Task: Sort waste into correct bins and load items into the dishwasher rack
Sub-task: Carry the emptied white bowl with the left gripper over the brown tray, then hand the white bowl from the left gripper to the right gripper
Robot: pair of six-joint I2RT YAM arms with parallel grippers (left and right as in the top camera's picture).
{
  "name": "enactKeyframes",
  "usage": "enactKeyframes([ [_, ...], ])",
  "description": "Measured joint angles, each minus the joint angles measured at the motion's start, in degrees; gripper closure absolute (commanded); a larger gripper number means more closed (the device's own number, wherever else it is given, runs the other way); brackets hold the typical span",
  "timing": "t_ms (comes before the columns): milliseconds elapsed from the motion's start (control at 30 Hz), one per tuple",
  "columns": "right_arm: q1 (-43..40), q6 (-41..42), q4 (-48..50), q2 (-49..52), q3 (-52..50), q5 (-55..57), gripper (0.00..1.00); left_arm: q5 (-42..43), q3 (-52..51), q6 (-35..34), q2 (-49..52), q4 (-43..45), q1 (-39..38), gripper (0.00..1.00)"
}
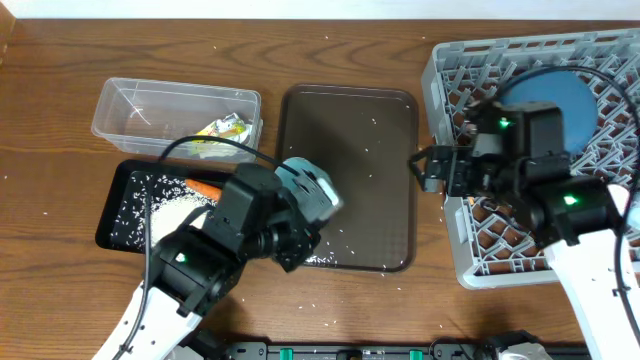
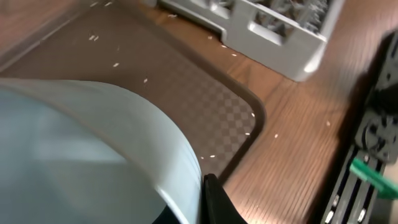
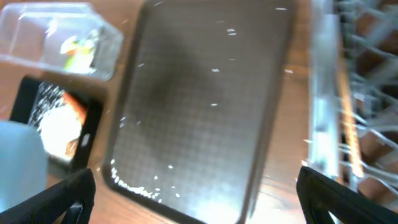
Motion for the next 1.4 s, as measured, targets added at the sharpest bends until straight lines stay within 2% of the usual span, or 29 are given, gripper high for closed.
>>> enactKeyframes([
  [200,1.4,-1.2,1.18,2.1,0.0,-1.51,0.04,1.09,0.0,4.11,0.07,2.58,-3.48,0.94],
  [367,1.4,-1.42,1.16,2.56,0.0,-0.83,0.04,6.62,0.0,8.94,0.07,3.17,-3.54,0.94],
  [467,1.4,-1.4,1.16,2.56,0.0,0.07,0.04,6.29,0.0,10.12,0.72,2.95,-3.54,0.94],
  [733,1.4,3.06,-0.63,2.56,0.0,6.08,0.03,0.2,0.0,10.67,13.9,3.54,-3.54,0.94],
  [900,1.22,6.32,-4.94,2.56,0.0,11.67,0.01,-0.07,-0.13,9.14,17.38,5.79,-3.54,0.94],
  [1033,-3.04,8.63,-5.66,2.47,0.0,15.3,0.01,3.21,-0.52,3.13,17.38,19.91,-3.56,0.94],
  [1133,-9.49,9.7,-5.66,1.38,-0.02,16.41,0.01,5.27,-0.52,-5.4,17.62,35.6,-3.54,0.94],
  [1267,-18.32,10.27,-6.23,-1.4,0.0,17.14,0.01,7.37,-0.28,-18.75,20.9,56.0,-3.54,0.94],
  [1400,-25.05,10.84,-9.07,-3.41,0.04,16.9,0.01,12.55,0.02,-35.67,29.44,79.82,-3.58,0.94],
])
